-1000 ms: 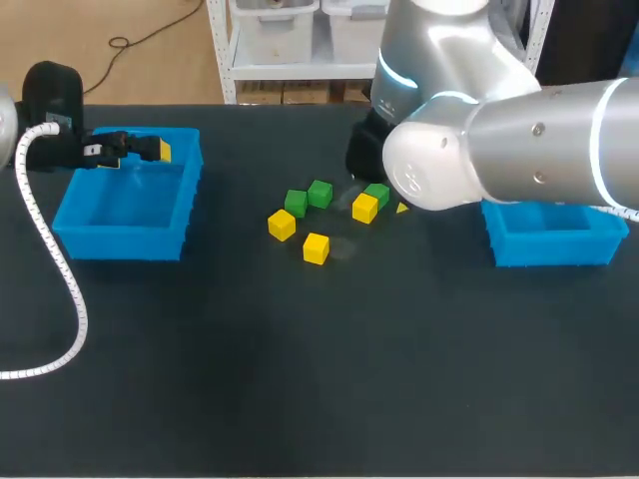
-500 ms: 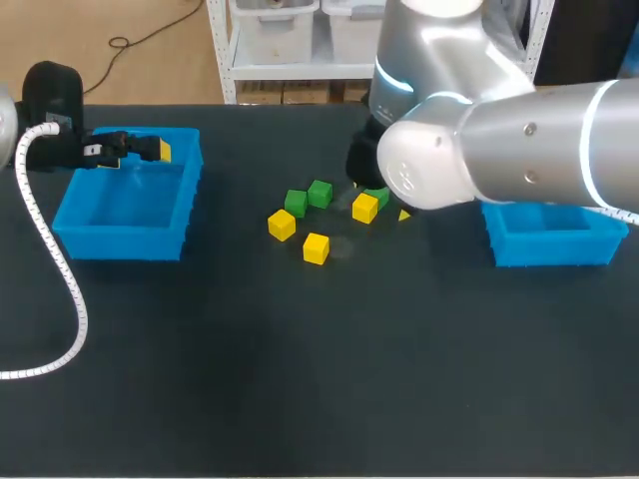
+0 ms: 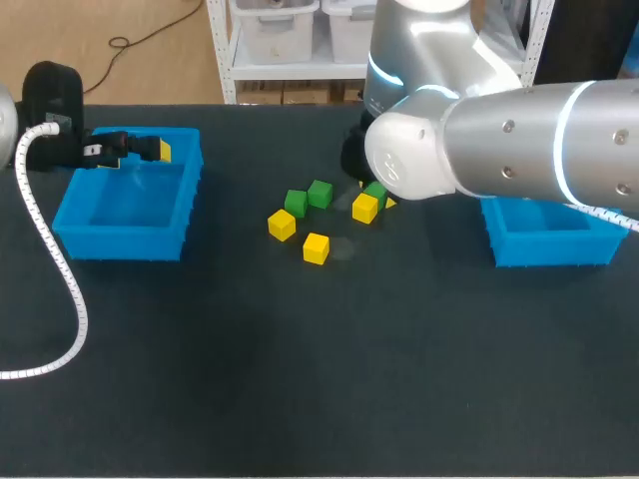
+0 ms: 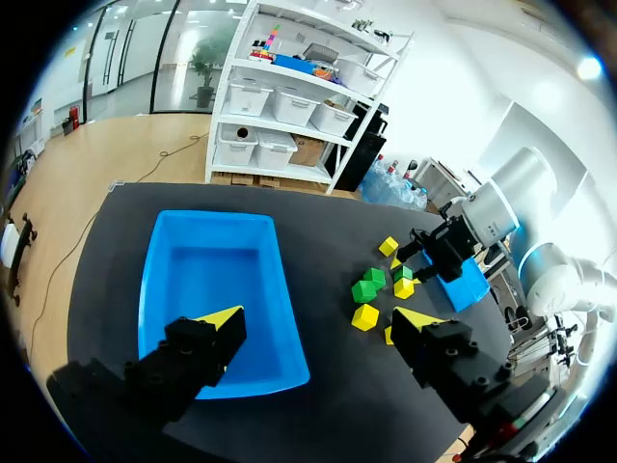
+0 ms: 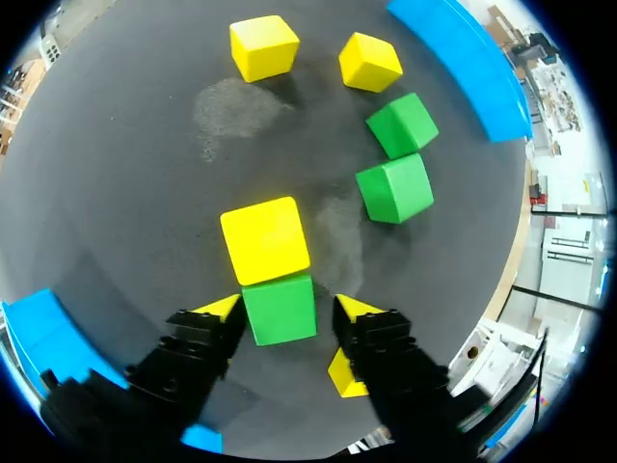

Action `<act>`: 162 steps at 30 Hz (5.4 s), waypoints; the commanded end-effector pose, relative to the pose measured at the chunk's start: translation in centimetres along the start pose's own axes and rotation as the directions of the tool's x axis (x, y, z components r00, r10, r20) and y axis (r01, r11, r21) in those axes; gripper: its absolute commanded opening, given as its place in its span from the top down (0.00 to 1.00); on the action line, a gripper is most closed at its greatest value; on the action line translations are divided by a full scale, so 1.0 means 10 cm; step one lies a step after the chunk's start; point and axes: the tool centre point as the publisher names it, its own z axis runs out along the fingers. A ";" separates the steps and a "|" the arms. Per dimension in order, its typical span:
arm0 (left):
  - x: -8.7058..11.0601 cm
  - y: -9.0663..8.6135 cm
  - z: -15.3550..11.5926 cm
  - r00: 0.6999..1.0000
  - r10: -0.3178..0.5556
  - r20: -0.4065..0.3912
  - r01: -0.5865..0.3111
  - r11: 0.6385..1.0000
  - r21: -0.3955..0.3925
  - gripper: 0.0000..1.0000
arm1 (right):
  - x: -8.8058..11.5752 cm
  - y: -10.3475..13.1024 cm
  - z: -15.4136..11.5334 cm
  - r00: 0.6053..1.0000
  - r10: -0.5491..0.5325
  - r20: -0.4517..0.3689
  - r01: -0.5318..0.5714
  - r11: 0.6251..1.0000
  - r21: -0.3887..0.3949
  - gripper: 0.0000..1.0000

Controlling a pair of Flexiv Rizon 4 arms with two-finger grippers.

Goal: Put the green cubes in the right bin and the yellow cubes in the left bin.

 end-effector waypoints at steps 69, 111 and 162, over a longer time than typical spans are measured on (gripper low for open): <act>0.01 0.02 0.00 1.000 0.002 0.007 -0.002 1.000 0.010 0.00 | 0.91 1.41 -1.49 0.176 0.948 0.264 -0.915 0.059 0.399 0.00; 0.01 0.02 0.00 1.000 0.002 0.007 -0.002 1.000 0.010 0.00 | -0.54 -0.51 -1.01 0.676 0.725 0.134 -0.737 0.659 0.153 0.00; 0.01 0.02 0.00 1.000 0.002 0.007 -0.002 1.000 0.010 0.00 | -0.53 -0.90 -0.33 0.627 0.751 0.210 -0.773 0.632 0.050 0.00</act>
